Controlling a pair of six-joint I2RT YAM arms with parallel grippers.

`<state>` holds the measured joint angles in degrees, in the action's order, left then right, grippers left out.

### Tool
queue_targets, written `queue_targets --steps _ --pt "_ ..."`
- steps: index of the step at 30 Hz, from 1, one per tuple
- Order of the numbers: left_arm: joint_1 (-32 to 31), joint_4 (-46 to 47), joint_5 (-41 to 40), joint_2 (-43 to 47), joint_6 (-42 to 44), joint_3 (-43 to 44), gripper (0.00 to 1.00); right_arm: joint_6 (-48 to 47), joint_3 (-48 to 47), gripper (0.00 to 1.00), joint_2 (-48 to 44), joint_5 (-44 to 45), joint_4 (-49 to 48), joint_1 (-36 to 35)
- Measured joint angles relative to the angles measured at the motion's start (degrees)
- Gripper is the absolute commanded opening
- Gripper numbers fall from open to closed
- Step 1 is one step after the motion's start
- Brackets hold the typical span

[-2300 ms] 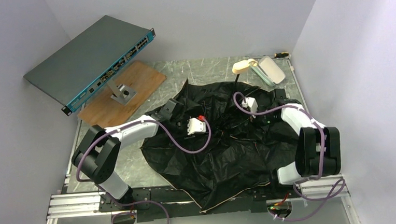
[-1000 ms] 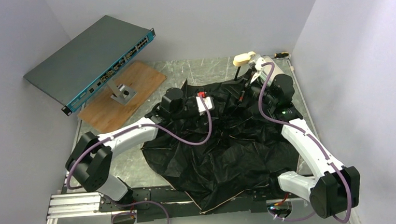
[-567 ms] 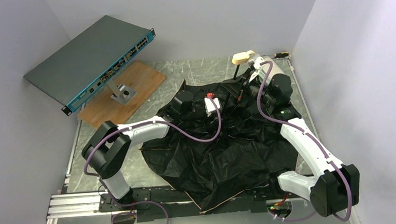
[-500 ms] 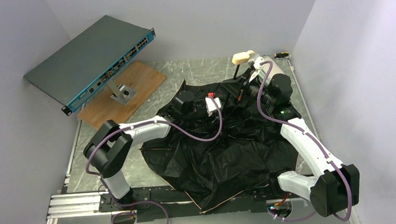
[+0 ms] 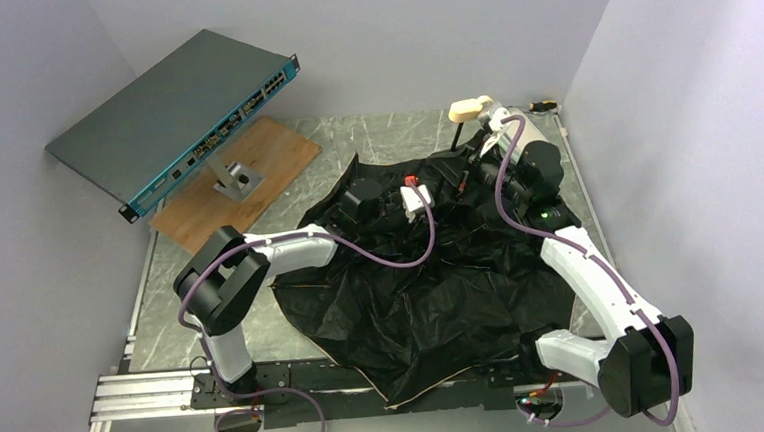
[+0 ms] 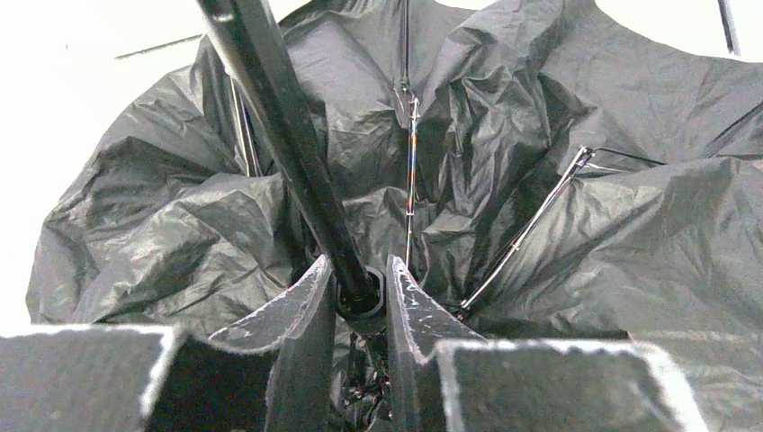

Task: Open the umbrella

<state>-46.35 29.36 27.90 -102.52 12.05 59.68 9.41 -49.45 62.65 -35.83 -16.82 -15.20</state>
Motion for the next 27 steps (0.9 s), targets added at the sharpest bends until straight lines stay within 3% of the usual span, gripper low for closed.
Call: queue_targets --steps 14,23,27 --pt "0.5 9.4 -3.9 -1.2 -7.0 -1.3 0.24 2.2 -13.2 0.00 8.6 3.1 7.4 -0.2" --pt "1.3 10.5 -6.3 -1.2 -8.5 0.4 0.27 3.7 -23.0 0.00 11.7 3.8 10.1 0.2" --pt "1.3 9.8 -7.0 -1.3 -8.8 1.6 0.24 3.5 -24.9 0.00 12.2 3.8 10.7 0.3"
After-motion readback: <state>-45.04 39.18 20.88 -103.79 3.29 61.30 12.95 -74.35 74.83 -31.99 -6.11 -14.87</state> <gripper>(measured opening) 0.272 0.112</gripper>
